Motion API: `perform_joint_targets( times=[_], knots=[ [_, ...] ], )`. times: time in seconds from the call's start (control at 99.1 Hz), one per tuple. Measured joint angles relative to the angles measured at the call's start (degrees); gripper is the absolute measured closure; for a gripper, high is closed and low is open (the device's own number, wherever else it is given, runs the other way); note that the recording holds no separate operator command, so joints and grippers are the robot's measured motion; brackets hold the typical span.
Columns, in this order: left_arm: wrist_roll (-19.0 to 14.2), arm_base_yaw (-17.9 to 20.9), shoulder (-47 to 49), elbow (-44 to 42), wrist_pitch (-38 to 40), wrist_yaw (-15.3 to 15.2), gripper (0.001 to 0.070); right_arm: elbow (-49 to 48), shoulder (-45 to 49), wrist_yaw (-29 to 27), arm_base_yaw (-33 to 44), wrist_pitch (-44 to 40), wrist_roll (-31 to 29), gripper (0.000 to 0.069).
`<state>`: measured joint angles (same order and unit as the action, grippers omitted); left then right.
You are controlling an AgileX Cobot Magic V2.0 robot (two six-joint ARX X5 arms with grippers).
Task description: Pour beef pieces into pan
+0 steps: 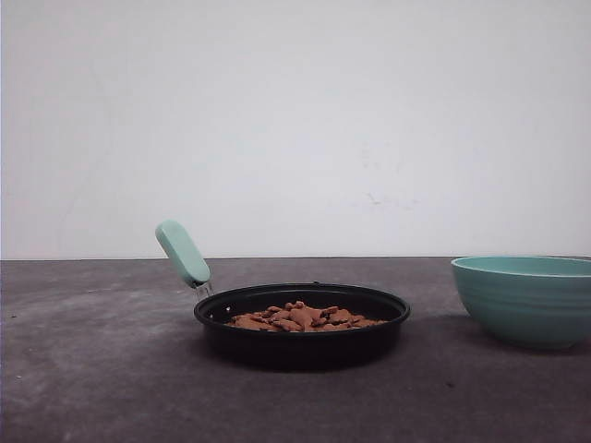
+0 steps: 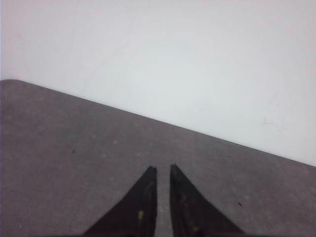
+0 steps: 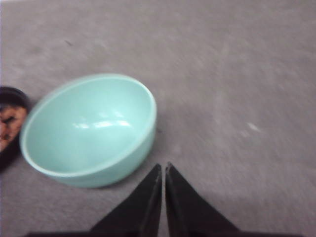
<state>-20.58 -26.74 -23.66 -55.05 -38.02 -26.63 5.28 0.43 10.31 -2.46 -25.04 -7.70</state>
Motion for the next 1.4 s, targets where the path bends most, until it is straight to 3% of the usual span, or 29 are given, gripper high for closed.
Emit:
perform_joint_targets(
  times=[1.059, 1.241, 1.402],
  knots=[
    [0.07, 0.00, 0.00, 0.00, 0.00, 0.00, 0.0687, 0.00, -0.13, 0.22, -0.02, 2.05, 0.42, 0.0680],
    [6.40, 1.75, 0.87, 0.13, 0.00, -0.39, 0.0687, 0.00, -0.13, 0.22, -0.02, 2.05, 0.42, 0.0680],
    [10.82, 7.74, 6.49, 7.65, 1.36, -0.24, 0.0687, 0.00, -0.13, 0.22, -0.02, 2.08, 0.42, 0.0680]
  ],
)
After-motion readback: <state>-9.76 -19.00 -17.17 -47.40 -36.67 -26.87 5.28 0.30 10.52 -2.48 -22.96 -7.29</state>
